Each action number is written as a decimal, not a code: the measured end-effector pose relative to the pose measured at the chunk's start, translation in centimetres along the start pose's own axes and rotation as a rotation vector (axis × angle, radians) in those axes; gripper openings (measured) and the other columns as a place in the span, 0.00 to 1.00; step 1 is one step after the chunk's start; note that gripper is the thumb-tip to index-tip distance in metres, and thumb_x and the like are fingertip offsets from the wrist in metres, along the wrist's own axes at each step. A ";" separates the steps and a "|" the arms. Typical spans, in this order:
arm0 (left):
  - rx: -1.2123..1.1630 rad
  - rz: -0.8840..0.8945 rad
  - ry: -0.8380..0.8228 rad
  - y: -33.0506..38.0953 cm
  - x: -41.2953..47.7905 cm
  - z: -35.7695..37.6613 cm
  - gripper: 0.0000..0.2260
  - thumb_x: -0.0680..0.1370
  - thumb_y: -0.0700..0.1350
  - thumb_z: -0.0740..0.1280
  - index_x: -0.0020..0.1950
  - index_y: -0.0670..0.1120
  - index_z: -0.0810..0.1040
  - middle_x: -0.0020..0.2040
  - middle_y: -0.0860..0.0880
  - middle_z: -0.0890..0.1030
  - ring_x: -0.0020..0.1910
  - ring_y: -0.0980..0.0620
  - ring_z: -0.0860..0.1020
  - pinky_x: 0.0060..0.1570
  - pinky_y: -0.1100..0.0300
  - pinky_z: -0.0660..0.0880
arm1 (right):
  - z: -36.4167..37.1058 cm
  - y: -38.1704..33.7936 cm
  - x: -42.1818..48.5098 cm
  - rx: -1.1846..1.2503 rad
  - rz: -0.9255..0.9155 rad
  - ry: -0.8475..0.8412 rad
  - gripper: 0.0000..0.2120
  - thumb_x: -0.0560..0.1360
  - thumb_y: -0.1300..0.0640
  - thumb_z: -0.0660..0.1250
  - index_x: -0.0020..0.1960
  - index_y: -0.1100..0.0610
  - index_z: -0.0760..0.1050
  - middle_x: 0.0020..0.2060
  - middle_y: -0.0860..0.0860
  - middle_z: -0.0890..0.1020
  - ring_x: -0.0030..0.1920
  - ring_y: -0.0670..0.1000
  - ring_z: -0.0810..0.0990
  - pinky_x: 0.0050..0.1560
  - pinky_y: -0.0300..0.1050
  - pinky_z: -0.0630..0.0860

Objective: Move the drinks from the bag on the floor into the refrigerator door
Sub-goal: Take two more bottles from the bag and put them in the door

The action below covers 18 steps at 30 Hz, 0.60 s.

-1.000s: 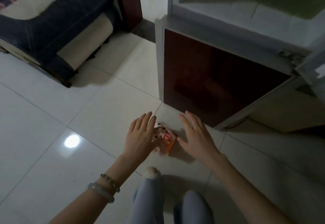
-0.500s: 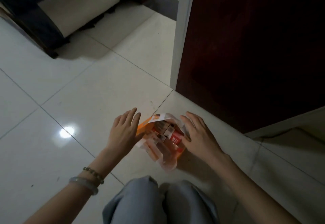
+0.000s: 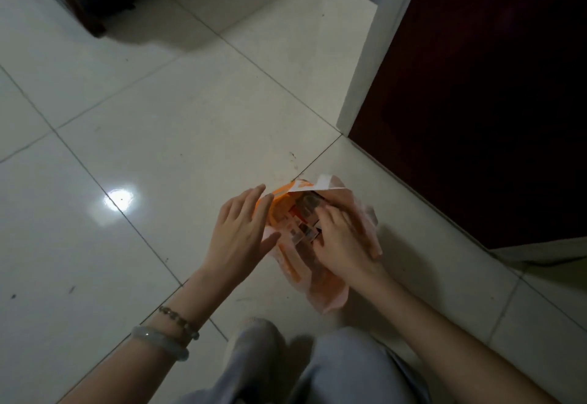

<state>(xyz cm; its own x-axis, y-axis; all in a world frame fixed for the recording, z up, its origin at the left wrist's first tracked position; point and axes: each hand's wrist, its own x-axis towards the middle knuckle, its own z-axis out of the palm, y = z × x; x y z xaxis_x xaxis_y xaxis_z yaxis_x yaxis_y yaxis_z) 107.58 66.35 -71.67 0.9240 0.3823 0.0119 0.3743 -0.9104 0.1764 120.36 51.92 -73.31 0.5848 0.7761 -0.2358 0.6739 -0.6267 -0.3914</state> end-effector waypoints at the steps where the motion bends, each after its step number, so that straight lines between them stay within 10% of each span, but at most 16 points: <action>1: -0.019 -0.028 0.003 -0.3 -0.5 0.3 0.29 0.69 0.53 0.72 0.66 0.41 0.71 0.67 0.40 0.72 0.63 0.39 0.72 0.59 0.46 0.70 | 0.5 -0.2 1.0 -0.029 0.031 0.006 0.22 0.75 0.60 0.63 0.67 0.59 0.65 0.66 0.56 0.71 0.66 0.55 0.67 0.68 0.48 0.62; 11: -0.109 -0.146 0.072 -1.9 -3.1 0.0 0.25 0.75 0.58 0.59 0.66 0.44 0.69 0.68 0.42 0.71 0.65 0.42 0.69 0.61 0.48 0.67 | 6.8 2.2 7.1 -0.445 0.323 -0.285 0.36 0.76 0.53 0.63 0.72 0.68 0.47 0.67 0.66 0.63 0.64 0.66 0.68 0.58 0.57 0.74; 18: -0.076 -0.133 0.015 -1.9 -4.2 1.2 0.26 0.72 0.56 0.66 0.65 0.42 0.70 0.66 0.41 0.72 0.63 0.40 0.72 0.60 0.47 0.69 | 7.6 3.6 8.1 -0.386 0.230 -0.193 0.28 0.75 0.55 0.63 0.69 0.64 0.57 0.62 0.64 0.72 0.58 0.63 0.75 0.54 0.53 0.75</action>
<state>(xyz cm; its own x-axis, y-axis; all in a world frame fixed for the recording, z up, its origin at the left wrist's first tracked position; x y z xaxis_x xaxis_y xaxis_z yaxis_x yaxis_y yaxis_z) 103.02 66.30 -73.21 0.8651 0.5016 -0.0023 0.4860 -0.8372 0.2509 124.12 56.50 -83.44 0.6683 0.5906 -0.4523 0.6767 -0.7351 0.0400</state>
